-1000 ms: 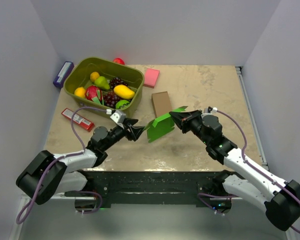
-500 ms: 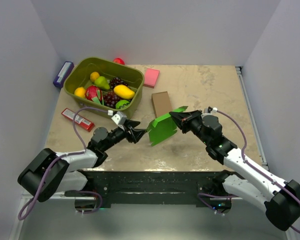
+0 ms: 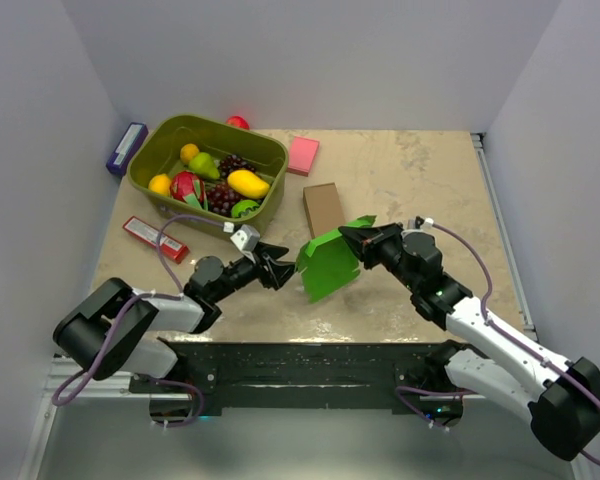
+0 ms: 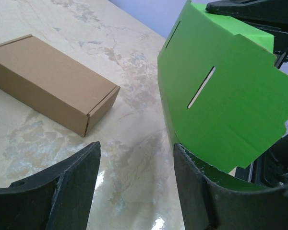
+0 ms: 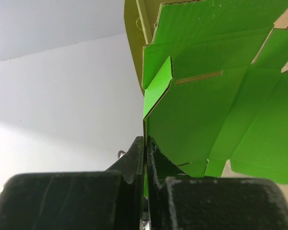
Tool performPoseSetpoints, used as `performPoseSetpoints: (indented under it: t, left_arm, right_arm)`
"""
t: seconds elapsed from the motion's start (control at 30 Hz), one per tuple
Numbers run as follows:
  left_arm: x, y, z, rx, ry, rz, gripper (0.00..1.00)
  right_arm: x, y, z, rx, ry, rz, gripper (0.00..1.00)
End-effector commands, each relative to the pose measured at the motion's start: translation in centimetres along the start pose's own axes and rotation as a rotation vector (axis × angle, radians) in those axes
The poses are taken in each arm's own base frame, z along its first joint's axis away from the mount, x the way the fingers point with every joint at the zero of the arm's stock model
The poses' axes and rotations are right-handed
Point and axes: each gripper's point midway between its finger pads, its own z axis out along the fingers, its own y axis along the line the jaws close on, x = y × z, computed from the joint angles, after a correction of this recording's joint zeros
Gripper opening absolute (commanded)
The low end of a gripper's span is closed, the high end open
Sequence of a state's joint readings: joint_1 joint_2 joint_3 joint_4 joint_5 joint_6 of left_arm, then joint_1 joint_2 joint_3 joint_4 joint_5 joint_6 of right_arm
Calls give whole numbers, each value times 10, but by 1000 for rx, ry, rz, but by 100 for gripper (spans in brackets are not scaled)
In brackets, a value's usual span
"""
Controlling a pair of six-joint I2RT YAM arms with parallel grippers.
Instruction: Fold the paper box
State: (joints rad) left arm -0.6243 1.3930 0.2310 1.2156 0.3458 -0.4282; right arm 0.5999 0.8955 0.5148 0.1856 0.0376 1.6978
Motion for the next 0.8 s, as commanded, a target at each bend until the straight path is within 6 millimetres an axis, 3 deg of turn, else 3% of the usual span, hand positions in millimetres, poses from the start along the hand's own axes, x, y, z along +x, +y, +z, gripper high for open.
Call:
performPoseSetpoints:
  t: [0.0,0.17,0.23,0.37,0.4,0.47,0.5,0.6,0.7,0.77]
  left_arm:
    - [-27,-23,14,81,-102,25,66]
    - [-24,-27,19,70,-105,4,66]
    - [-18,-16,19,6,-86,-14,69]
    - [-6,7,6,-114,-22,-18,75]
    - [8,13,-2,-153,20,-35,76]
    - [8,16,-12,-184,9,-45,76]
    - [18,17,-20,-197,29,-74,76]
    - [28,11,-28,-211,46,-111,75]
    - [40,-8,-25,-195,72,-130,75]
    - [50,-8,-23,-241,81,-145,75]
  right_arm:
    - [-3,1,3,-17,-17,21,0]
    - [-6,-7,5,-5,-31,23,0]
    - [-13,-13,5,26,-69,-16,0]
    - [-35,-26,3,52,-184,-37,0]
    - [-37,-33,3,67,-195,-37,0]
    - [-41,-42,5,78,-211,-27,0]
    - [-43,-45,6,66,-218,-16,0]
    - [-42,-56,13,83,-209,2,0]
    - [-43,-61,18,94,-216,3,0]
    - [-46,-62,19,96,-231,5,0]
